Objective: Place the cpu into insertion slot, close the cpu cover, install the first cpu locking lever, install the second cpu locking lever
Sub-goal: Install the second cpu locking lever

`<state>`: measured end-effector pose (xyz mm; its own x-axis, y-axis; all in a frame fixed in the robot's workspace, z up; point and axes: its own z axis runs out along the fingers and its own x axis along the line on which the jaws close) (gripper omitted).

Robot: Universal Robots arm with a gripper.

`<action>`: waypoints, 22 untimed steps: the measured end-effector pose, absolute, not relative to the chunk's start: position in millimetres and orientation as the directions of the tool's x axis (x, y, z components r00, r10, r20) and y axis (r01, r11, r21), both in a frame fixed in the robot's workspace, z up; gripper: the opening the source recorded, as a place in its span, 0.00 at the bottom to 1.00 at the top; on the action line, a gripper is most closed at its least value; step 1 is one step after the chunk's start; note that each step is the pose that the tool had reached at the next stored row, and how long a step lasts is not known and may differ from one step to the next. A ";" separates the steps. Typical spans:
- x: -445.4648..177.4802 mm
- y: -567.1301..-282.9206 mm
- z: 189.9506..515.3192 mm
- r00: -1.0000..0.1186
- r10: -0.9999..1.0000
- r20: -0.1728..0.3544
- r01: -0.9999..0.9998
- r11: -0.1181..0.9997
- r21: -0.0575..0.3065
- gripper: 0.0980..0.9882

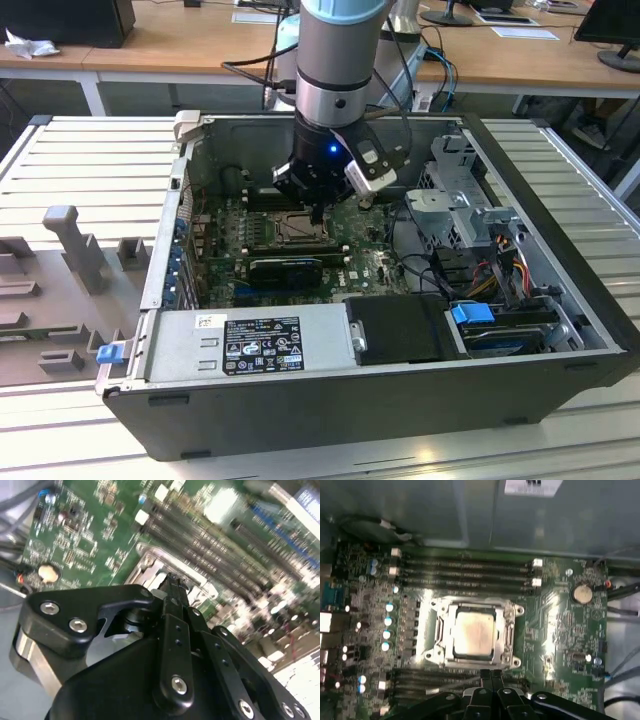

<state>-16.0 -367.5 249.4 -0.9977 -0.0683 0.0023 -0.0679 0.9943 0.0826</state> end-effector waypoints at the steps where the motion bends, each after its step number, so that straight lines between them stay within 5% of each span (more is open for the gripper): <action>1: -15.9 -368.8 248.4 -0.998 -0.068 0.003 -0.068 0.994 0.084 0.01; 5: -16.0 -370.6 244.9 -0.998 -0.068 0.003 -0.068 0.992 0.111 0.01; 22: -50.0 -378.0 234.7 -0.998 -0.069 0.002 -0.068 0.990 0.121 0.01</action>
